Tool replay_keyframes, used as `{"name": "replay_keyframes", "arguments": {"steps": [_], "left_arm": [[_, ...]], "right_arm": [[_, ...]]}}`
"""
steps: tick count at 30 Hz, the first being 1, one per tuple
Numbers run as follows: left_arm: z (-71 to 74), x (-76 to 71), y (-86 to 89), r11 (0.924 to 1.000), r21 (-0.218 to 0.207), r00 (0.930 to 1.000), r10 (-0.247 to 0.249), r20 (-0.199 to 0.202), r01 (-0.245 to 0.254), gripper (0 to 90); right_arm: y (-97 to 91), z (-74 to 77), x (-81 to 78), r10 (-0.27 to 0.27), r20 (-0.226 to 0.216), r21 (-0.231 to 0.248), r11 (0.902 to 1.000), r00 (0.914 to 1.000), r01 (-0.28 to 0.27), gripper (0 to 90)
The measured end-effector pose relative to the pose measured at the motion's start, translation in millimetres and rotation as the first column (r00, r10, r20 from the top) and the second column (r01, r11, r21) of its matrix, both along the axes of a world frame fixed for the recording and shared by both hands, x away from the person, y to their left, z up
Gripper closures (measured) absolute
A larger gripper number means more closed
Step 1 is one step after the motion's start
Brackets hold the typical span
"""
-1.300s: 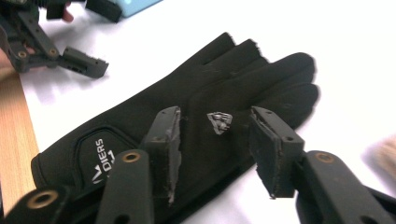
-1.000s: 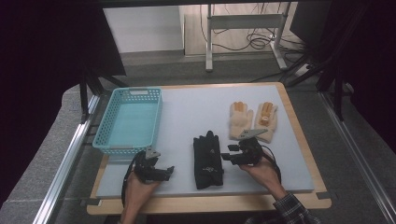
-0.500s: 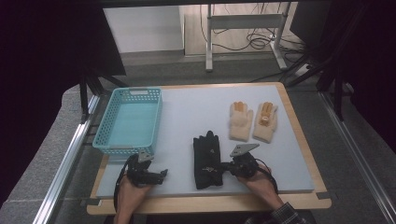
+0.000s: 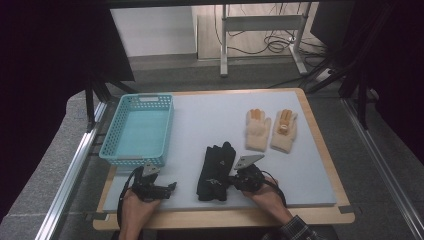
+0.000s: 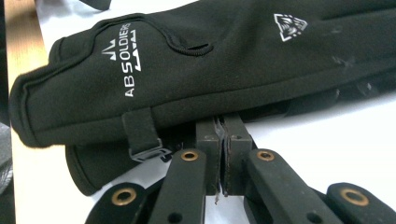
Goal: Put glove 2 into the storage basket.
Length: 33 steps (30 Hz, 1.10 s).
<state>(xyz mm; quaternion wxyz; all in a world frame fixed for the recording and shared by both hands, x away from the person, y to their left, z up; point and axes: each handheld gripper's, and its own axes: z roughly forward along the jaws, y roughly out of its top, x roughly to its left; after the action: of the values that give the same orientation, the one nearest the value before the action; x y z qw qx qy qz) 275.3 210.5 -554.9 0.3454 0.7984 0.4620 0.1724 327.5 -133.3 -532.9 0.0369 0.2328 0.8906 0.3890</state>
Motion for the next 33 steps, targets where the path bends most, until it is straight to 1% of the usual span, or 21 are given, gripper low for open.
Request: {"name": "replay_keyframes", "arguments": {"steps": [5, 8, 9, 11, 12, 13, 15, 16, 19, 22, 26, 27, 28, 30, 31, 32, 33], "left_arm": [[-2.0, 0.3, 1.2, 0.9999, -0.008, 0.9998, -0.012, 0.016, 0.012, 4.2], [-2.1, 0.6, 1.4, 0.9999, -0.009, 0.9998, -0.015, 0.015, 0.015, 3.8], [-2.1, 0.6, 1.4, 0.9999, -0.009, 0.9998, -0.015, 0.015, 0.015, 3.8], [-1.9, 0.8, 1.6, 0.9998, -0.007, 0.9997, -0.018, 0.014, 0.018, 3.8], [-1.8, 0.9, 1.8, 0.9998, -0.006, 0.9997, -0.021, 0.014, 0.021, 3.9], [-2.0, 1.0, 2.2, 0.9997, -0.015, 0.9997, -0.021, 0.015, 0.021, 4.0], [-1.7, 0.9, 2.8, 0.9996, -0.013, 0.9996, -0.025, 0.012, 0.025, 4.2], [-2.0, 0.8, 3.4, 0.9994, -0.019, 0.9995, -0.027, 0.013, 0.028, 4.3], [-2.2, 0.8, 3.6, 0.9994, -0.020, 0.9995, -0.028, 0.014, 0.028, 4.3], [-2.3, 0.8, 3.5, 0.9994, -0.020, 0.9995, -0.028, 0.015, 0.028, 4.2], [-2.9, 0.4, 3.6, 0.9994, -0.023, 0.9995, -0.027, 0.018, 0.027, 4.2], [-2.9, 0.4, 3.6, 0.9994, -0.023, 0.9995, -0.027, 0.018, 0.027, 4.1], [-3.2, 0.2, 3.7, 0.9993, -0.025, 0.9995, -0.026, 0.020, 0.026, 4.0], [-3.3, 0.0, 3.7, 0.9994, -0.025, 0.9995, -0.025, 0.020, 0.025, 3.9], [-3.4, -0.2, 3.7, 0.9993, -0.027, 0.9995, -0.024, 0.021, 0.024, 3.9], [-3.4, -0.2, 3.7, 0.9993, -0.027, 0.9995, -0.024, 0.021, 0.024, 4.0], [-3.5, -0.3, 3.6, 0.9993, -0.028, 0.9995, -0.023, 0.022, 0.023, 4.0]], "right_arm": [[12.5, -0.6, 0.9, 0.017, -0.002, 0.002, 0.9999, 0.9999, -0.017, 85.5], [20.3, -1.7, 1.8, 0.025, -0.005, 0.009, 0.9997, 0.9997, -0.025, 84.9], [20.3, -1.7, 1.8, 0.025, -0.005, 0.009, 0.9997, 0.9997, -0.025, 84.9], [26.5, -2.2, 2.6, 0.026, -0.014, 0.015, 0.9995, 0.9996, -0.026, 83.9], [33.5, -2.9, 3.8, 0.036, -0.009, 0.019, 0.9992, 0.9993, -0.036, 83.2], [36.0, -3.1, 4.2, 0.037, -0.009, 0.020, 0.9991, 0.9993, -0.037, 83.1], [39.3, -3.4, 4.9, 0.041, -0.013, 0.023, 0.9989, 0.9991, -0.040, 83.0], [46.6, -4.0, 6.2, 0.044, -0.012, 0.026, 0.9987, 0.9989, -0.044, 82.8], [51.3, -4.6, 6.1, 0.054, 0.001, 0.024, 0.9983, 0.9986, -0.054, 82.5], [49.4, -3.8, 5.4, 0.061, -0.001, 0.021, 0.9979, 0.9981, -0.061, 81.7], [31.2, 2.8, 1.7, 0.048, 0.024, 0.025, 0.9985, 0.9985, -0.049, 75.9], [31.2, 2.8, 1.7, 0.048, 0.024, 0.025, 0.9985, 0.9985, -0.049, 75.9], [20.4, 6.0, 1.8, 0.021, 0.046, 0.020, 0.9996, 0.9987, -0.022, 72.3], [8.0, 8.9, 3.6, -0.017, 0.074, 0.018, 0.9997, 0.9971, 0.016, 67.5], [1.5, 10.4, 4.7, -0.039, 0.084, 0.020, 0.9991, 0.9958, 0.037, 65.2], [1.5, 10.4, 4.7, -0.039, 0.084, 0.020, 0.9991, 0.9958, 0.037, 65.2], [-11.7, 13.4, 6.8, -0.079, 0.097, 0.028, 0.9966, 0.9921, 0.077, 60.0]]}}
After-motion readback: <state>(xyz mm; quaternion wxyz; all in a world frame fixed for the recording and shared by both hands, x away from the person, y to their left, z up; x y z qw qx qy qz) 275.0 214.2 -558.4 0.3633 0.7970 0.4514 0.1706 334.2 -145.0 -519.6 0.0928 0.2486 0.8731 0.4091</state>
